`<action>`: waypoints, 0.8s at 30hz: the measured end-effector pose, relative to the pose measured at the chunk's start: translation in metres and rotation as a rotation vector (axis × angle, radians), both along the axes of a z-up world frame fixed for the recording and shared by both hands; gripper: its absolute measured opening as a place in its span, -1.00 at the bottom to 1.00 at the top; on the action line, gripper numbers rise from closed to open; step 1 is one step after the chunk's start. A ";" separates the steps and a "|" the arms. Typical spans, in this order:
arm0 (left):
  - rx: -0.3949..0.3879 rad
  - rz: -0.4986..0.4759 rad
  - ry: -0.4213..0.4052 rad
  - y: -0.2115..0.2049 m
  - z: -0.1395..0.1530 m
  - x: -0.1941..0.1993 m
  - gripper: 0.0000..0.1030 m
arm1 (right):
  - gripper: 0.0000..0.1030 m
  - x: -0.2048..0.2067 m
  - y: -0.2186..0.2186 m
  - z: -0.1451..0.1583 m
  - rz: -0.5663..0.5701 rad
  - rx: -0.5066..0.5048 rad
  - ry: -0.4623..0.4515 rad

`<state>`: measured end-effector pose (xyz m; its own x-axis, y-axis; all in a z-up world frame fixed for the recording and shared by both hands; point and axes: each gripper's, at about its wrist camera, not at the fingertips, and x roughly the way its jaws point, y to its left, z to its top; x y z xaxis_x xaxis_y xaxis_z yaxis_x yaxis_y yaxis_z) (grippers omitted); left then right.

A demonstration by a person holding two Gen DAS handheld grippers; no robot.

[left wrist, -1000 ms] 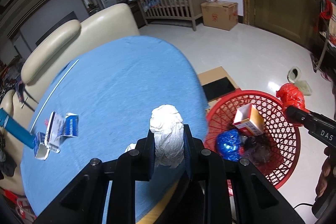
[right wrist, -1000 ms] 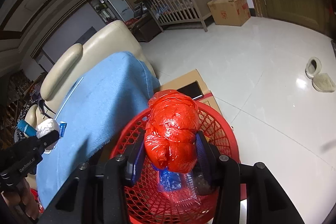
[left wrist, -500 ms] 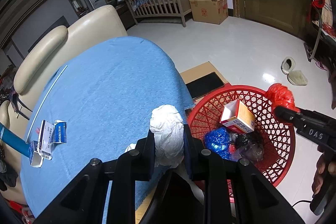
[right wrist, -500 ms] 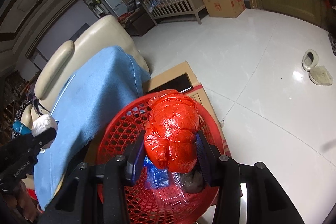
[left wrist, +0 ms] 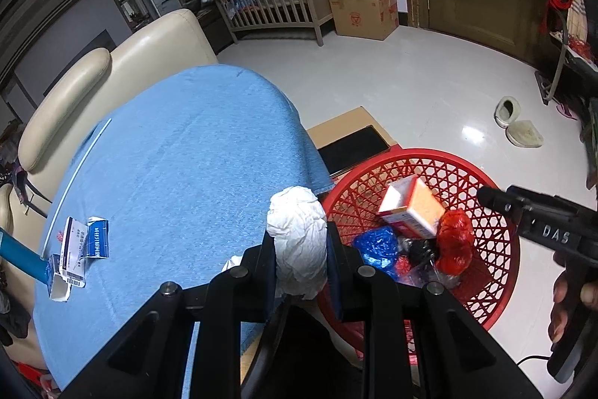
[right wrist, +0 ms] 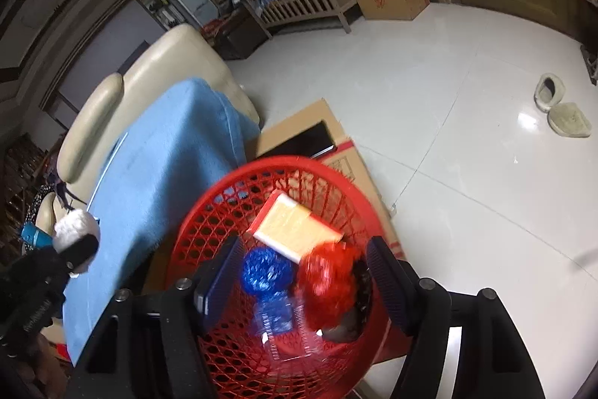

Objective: Collect trash
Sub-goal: 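Open the right gripper to drop the red bag while the left drops the tissue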

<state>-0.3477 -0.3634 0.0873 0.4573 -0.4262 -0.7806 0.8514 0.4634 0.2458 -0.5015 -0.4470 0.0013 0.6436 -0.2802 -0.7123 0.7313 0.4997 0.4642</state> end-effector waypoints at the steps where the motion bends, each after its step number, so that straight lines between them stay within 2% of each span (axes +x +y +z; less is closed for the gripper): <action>1: 0.001 -0.005 0.002 -0.002 0.000 -0.002 -0.53 | 0.40 -0.003 -0.001 0.002 -0.009 -0.003 -0.006; 14: 0.028 -0.089 0.065 -0.021 -0.010 -0.027 -0.53 | 0.40 -0.026 -0.011 0.017 -0.101 -0.008 -0.071; 24: 0.054 -0.157 0.111 -0.034 -0.021 -0.045 -0.52 | 0.40 -0.036 -0.018 0.016 -0.138 0.003 -0.086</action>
<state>-0.3924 -0.3975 0.0668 0.2988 -0.4416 -0.8460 0.9352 0.3119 0.1676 -0.5377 -0.4648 0.0173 0.6577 -0.3682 -0.6571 0.7504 0.3962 0.5291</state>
